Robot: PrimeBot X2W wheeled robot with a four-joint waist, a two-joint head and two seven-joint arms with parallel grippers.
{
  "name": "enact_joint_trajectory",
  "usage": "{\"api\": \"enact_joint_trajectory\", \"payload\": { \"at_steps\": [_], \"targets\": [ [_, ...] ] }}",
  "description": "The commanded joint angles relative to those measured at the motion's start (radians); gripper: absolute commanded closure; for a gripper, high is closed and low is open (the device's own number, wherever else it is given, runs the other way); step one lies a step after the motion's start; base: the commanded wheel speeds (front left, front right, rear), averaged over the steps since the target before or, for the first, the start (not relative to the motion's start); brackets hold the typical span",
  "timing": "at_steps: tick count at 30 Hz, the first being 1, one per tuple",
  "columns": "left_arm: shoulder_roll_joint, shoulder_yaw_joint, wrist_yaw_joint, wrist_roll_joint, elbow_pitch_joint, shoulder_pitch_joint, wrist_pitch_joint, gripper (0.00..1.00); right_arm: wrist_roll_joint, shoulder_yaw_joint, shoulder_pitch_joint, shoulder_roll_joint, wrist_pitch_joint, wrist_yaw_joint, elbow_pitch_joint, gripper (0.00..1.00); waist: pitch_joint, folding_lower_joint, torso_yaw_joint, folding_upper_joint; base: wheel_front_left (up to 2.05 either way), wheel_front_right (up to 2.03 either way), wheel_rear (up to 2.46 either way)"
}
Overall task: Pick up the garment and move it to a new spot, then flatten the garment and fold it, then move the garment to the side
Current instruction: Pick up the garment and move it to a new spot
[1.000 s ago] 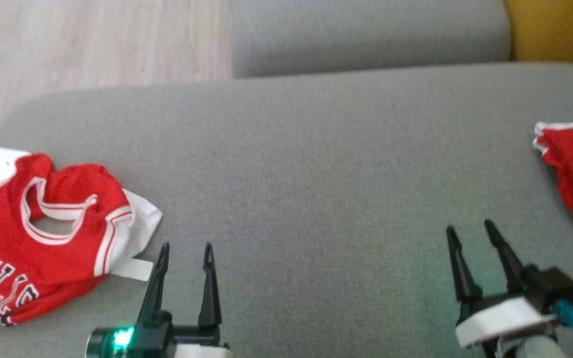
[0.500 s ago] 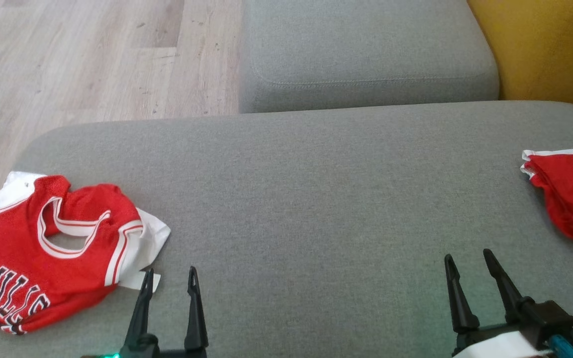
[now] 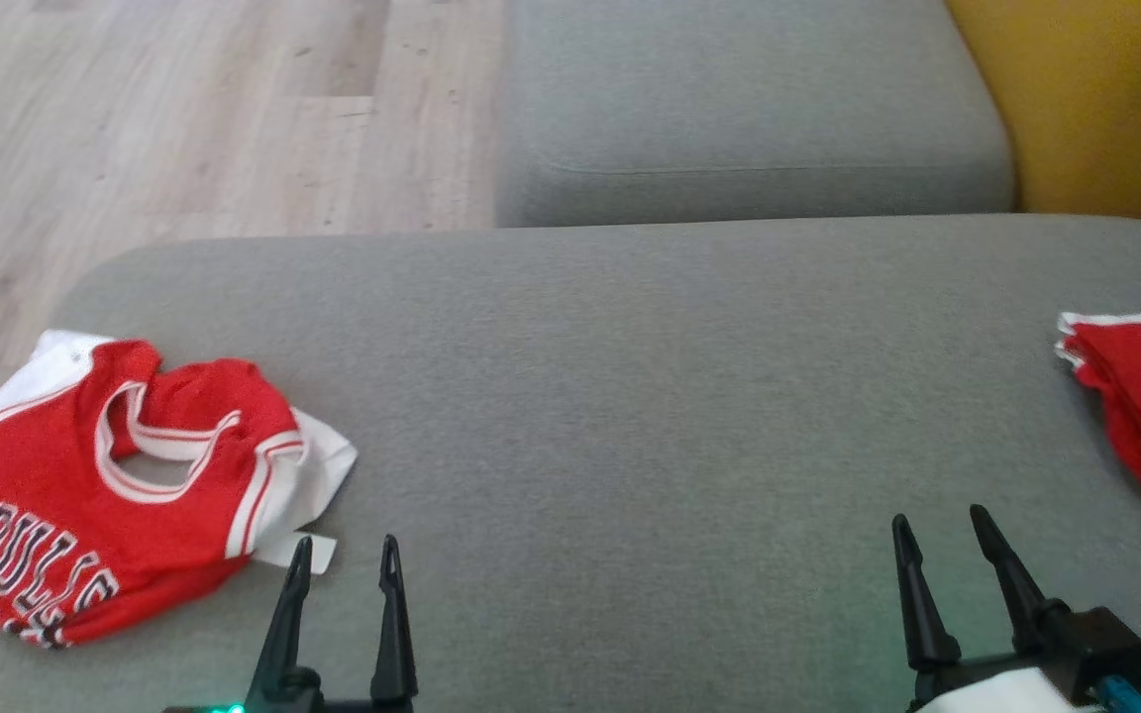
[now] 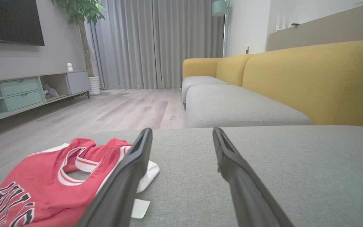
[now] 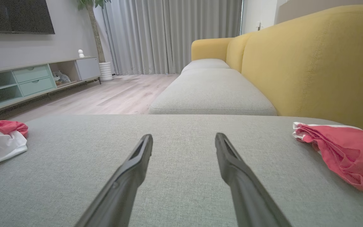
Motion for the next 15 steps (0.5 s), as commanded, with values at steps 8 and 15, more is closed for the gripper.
{"api": "enact_joint_trajectory", "payload": {
  "at_steps": [8, 15],
  "targets": [
    [-0.003, 0.032, 0.008, 0.012, -0.038, -0.023, -0.002, 0.0, -0.019, 0.017, -0.012, -0.004, -0.011, -0.001, -0.037, 0.0, 0.013, 0.0, 0.167, -0.0001, 0.0, 0.0, 0.0],
    [-0.003, 0.044, 0.016, 0.015, -0.052, -0.016, -0.002, 0.0, -0.023, 0.021, -0.021, -0.002, -0.011, -0.001, -0.034, 0.0, 0.039, 0.0, 0.319, -0.0001, 0.0, 0.0, 0.0]
  ]
}}
